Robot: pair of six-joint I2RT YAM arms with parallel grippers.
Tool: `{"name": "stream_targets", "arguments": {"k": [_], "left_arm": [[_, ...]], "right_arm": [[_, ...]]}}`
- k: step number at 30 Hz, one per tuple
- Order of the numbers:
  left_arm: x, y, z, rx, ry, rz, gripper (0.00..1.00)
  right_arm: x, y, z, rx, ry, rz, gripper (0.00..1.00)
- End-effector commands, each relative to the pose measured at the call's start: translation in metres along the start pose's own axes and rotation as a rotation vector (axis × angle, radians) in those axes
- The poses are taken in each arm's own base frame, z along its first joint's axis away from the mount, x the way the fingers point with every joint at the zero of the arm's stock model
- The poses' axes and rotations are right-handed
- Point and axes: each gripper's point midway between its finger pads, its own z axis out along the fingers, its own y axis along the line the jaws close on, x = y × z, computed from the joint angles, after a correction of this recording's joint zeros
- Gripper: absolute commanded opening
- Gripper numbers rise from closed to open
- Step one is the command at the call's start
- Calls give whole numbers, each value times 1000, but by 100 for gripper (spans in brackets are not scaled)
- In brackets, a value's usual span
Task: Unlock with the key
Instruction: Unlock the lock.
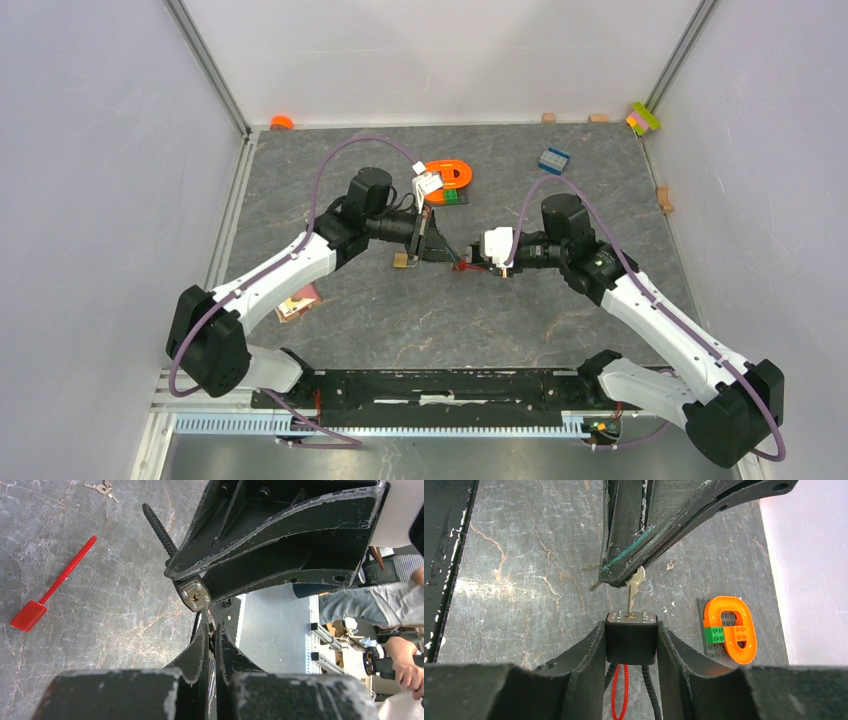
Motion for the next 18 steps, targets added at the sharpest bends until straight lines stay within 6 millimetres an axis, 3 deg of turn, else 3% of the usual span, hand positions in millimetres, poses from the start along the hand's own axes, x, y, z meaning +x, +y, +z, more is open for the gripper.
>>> {"name": "stream_targets", "arguments": {"k": [1,18], "left_arm": [[-4,-6,-1,33,-12,-6,2],[-4,1,-2,26,-17,-40,2]], "right_arm": [[-24,-22,-5,57,-47,-57,0],[-26,-25,-6,63,-48,-55,0]]}}
